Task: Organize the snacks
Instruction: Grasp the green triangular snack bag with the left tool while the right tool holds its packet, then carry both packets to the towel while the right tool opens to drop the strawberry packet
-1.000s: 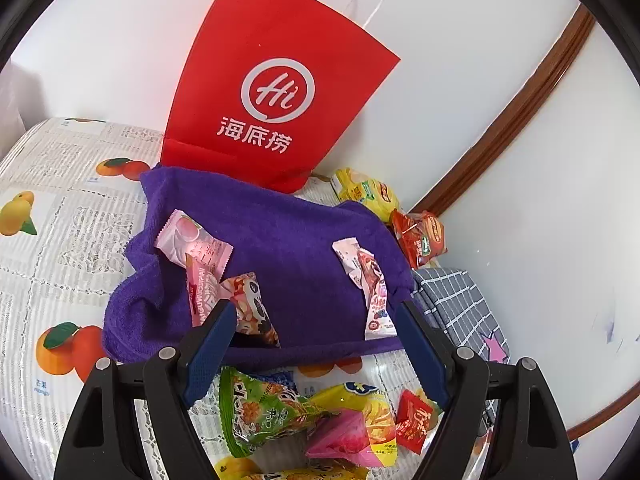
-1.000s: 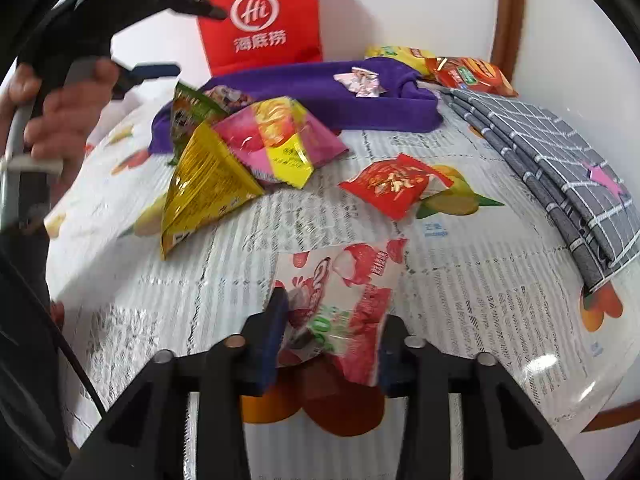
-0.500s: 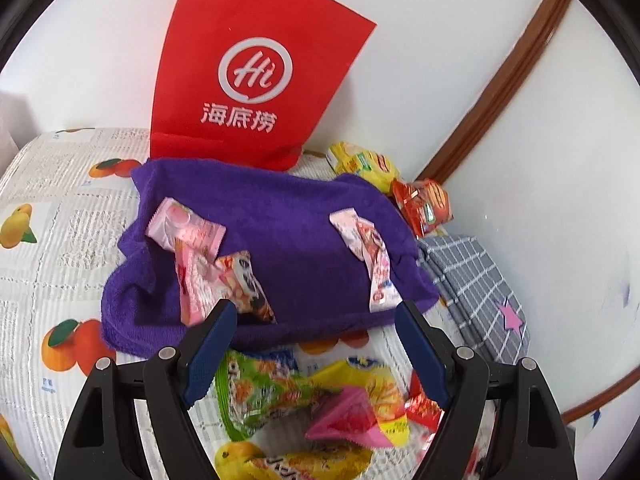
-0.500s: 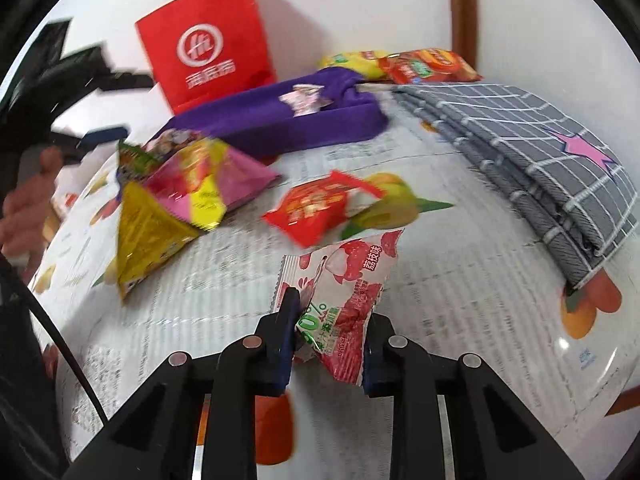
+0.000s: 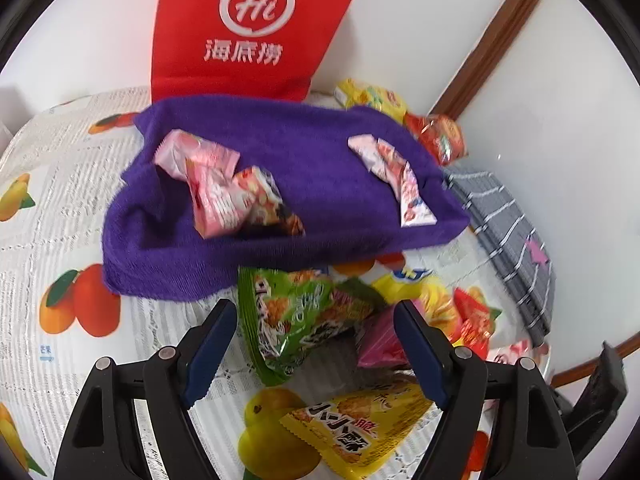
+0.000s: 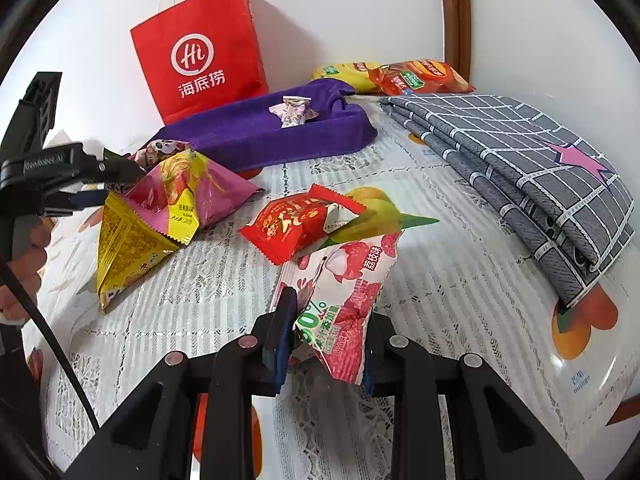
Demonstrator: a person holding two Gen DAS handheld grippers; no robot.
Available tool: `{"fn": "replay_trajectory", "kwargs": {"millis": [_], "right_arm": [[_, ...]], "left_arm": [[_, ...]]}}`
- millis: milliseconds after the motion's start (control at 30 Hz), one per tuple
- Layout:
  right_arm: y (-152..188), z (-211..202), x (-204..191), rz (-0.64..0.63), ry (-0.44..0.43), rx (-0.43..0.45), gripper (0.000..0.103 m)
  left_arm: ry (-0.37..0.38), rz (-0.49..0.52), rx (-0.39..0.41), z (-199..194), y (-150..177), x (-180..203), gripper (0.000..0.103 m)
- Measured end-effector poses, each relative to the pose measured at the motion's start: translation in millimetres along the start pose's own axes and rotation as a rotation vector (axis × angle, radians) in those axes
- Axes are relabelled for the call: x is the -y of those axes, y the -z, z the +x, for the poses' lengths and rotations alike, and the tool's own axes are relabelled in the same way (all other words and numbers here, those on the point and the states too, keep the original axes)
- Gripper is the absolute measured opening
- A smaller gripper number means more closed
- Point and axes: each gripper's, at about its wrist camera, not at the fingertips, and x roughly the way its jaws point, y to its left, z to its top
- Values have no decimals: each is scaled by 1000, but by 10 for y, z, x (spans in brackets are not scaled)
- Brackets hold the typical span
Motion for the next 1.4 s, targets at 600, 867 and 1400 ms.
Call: {"fn": "replay_trajectory", "kwargs": {"millis": [600,867,1400], "right_arm": [[18,-9,10,11,-15,12,28],[31,-135,21,31,-31,-6,25],[-933,-647,-284,-53,-105,160,24]], "left_arm": [[-25,53,98,-22,23,121,46],[37,-8,189,-258,-29,13,46],[18,-125,383,-700,-47,-259,46]]}}
